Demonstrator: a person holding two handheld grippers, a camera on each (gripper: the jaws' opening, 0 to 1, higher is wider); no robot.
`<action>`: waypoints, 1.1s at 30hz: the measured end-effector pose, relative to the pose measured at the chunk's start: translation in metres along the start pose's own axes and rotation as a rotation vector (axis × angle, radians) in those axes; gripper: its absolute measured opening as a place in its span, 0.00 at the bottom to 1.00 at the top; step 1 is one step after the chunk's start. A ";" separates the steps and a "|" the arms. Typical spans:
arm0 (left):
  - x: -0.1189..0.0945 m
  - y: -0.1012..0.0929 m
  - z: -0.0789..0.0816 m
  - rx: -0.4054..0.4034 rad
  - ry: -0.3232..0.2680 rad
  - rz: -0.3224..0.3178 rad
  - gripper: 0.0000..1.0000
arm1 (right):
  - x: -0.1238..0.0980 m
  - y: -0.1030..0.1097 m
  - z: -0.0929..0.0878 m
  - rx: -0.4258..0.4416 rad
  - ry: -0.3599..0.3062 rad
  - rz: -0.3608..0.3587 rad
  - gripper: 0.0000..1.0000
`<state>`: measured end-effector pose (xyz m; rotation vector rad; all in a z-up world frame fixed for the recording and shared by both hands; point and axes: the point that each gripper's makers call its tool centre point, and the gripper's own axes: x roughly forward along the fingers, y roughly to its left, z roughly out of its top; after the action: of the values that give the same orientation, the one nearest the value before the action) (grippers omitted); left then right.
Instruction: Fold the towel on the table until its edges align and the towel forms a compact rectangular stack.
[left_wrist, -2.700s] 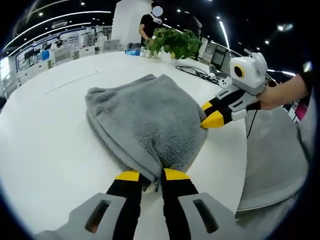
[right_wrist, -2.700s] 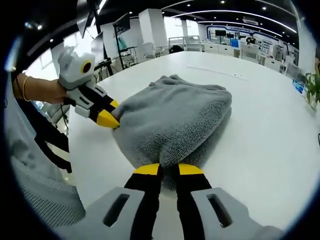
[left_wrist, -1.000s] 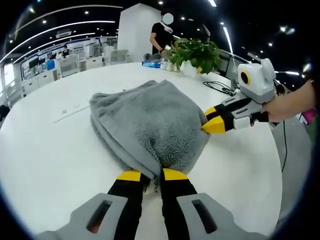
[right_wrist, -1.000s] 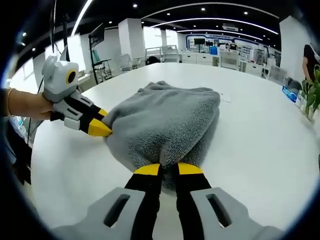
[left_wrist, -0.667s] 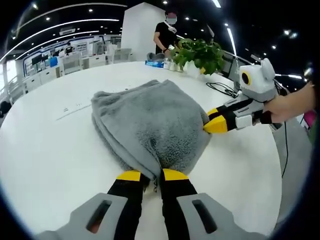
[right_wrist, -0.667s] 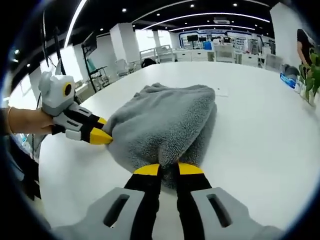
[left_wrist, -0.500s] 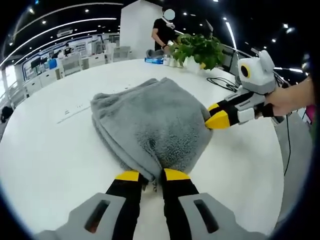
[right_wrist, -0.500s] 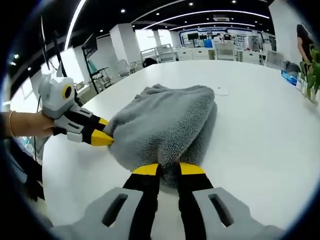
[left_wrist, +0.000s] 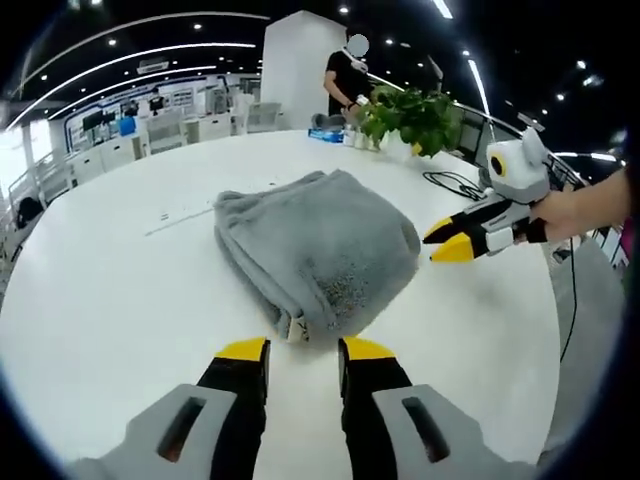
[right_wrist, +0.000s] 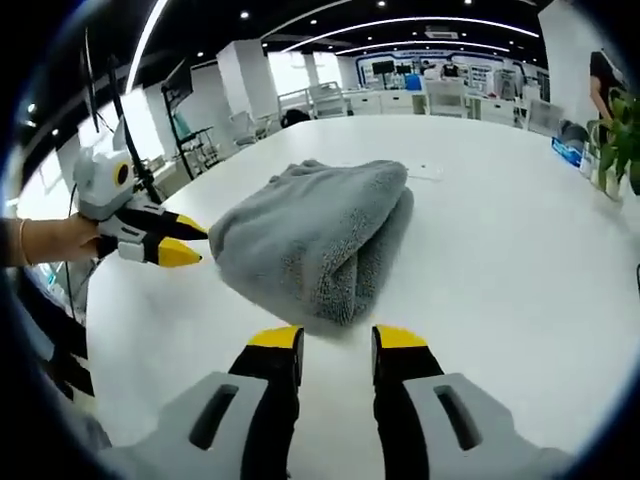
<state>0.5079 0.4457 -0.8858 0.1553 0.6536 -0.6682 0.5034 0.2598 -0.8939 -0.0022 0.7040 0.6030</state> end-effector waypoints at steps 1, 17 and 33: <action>-0.003 -0.003 -0.001 0.001 -0.003 0.001 0.29 | -0.005 0.002 0.000 0.002 -0.011 0.001 0.28; -0.064 -0.036 -0.011 -0.023 -0.076 0.050 0.46 | -0.060 0.020 -0.018 -0.004 -0.048 0.004 0.40; -0.116 -0.070 -0.025 -0.043 -0.152 0.087 0.66 | -0.109 0.044 -0.038 -0.035 -0.087 -0.015 0.56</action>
<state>0.3828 0.4602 -0.8302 0.0913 0.5117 -0.5758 0.3921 0.2318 -0.8488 -0.0133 0.6089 0.5973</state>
